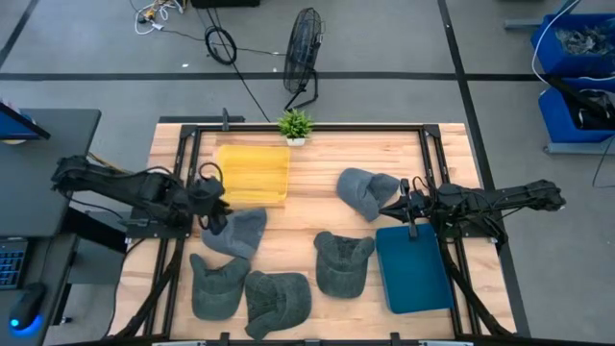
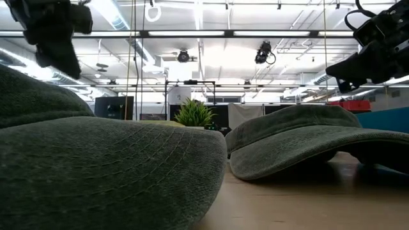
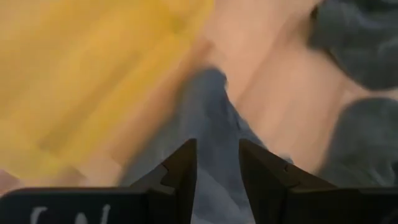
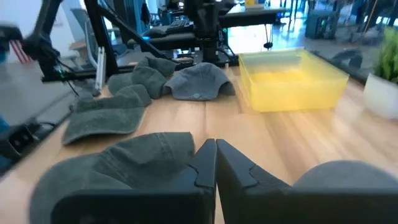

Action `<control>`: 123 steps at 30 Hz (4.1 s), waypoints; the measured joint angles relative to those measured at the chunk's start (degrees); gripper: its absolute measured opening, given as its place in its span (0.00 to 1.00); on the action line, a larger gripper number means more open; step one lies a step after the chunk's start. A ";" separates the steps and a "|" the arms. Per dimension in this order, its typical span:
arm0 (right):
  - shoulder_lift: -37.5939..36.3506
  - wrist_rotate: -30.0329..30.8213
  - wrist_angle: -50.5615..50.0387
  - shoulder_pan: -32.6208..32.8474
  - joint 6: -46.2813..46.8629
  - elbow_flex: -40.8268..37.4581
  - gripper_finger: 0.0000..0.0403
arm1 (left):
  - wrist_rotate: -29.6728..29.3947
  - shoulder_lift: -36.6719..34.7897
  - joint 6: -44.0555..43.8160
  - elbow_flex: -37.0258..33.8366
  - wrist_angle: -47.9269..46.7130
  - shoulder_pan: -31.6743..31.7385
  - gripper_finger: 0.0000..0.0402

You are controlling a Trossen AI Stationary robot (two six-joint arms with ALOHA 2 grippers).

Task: Pick & Place hat
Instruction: Put the left blue cap into the yellow bin, then put the blue cap into the yellow bin

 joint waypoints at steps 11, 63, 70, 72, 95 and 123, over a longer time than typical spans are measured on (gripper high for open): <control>-0.01 -0.26 -0.07 -0.02 -8.56 0.00 0.02 | 1.82 13.11 -7.60 -0.03 -0.05 -0.04 0.31; -0.02 -0.17 -0.09 -0.04 -9.10 0.01 0.02 | -25.05 21.11 17.56 19.90 -2.38 22.79 0.02; -0.01 -0.17 -0.09 -0.04 -9.10 0.01 0.02 | -10.57 21.13 27.24 6.00 22.64 34.56 0.03; -0.01 -0.17 -0.09 -0.04 -9.10 0.00 0.02 | -10.57 21.11 27.94 3.76 26.50 37.39 0.03; 0.00 -0.17 -0.09 -0.02 -12.97 0.00 0.02 | -6.27 21.11 29.49 -5.32 26.96 43.39 0.14; -0.02 16.47 13.38 -0.04 -13.58 0.00 0.02 | -8.20 21.07 41.52 4.43 34.33 43.39 0.28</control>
